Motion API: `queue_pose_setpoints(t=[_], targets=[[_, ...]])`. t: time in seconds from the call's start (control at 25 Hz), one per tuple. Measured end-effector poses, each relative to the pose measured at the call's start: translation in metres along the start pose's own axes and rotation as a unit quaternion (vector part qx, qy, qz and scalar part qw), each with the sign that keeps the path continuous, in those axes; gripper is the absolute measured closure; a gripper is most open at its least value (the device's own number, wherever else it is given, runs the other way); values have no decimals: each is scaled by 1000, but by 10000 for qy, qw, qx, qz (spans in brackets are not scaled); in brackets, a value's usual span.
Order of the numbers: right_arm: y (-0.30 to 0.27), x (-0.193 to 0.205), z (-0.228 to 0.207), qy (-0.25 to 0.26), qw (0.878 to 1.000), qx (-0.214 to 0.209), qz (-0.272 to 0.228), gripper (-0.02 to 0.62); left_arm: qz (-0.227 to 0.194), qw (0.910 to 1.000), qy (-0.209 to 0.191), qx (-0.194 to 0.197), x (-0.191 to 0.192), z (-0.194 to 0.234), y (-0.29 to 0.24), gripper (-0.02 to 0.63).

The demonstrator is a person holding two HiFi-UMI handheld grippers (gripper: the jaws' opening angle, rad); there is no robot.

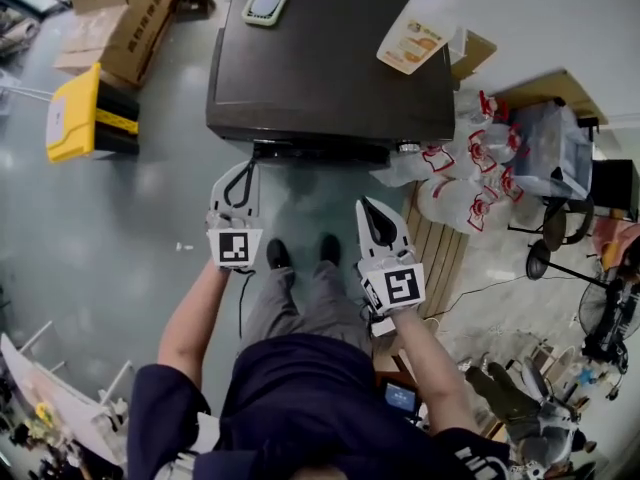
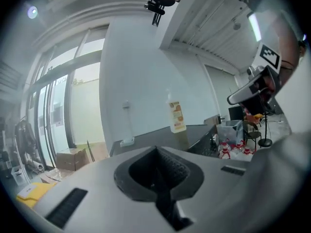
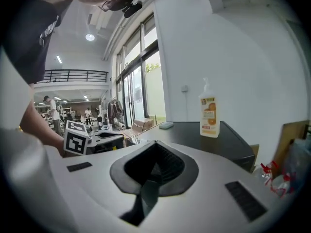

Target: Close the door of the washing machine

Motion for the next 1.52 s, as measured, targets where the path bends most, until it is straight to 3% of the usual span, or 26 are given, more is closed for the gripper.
queue_pose_setpoints(t=[0.8,1.04,1.24,1.52], targets=[[66,-128,-23,424,9913,414,-1179,575,-947,9935,294,-556,-169,52,64,581],[80,-156,-24,749,9875,505,-1291,575,-1158,9894,375,-796,-203,67,79,581],[86,-169,-25,835,9872,535,-1251,575,-1270,9883,205,-814,-221,69,87,581],[97,-188,-12,1071,9856,544,-1187,575,-1288,9877,304,-831,-238,72,105,581]])
Point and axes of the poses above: the fingertips, and each gripper's own axes: y backward along the fingers, z to its left, x out of its underside, the point moved 10 cm from there along y, backward along the fingers, and after that the axes turned 5 degrees about -x, right-handed, at the moved point
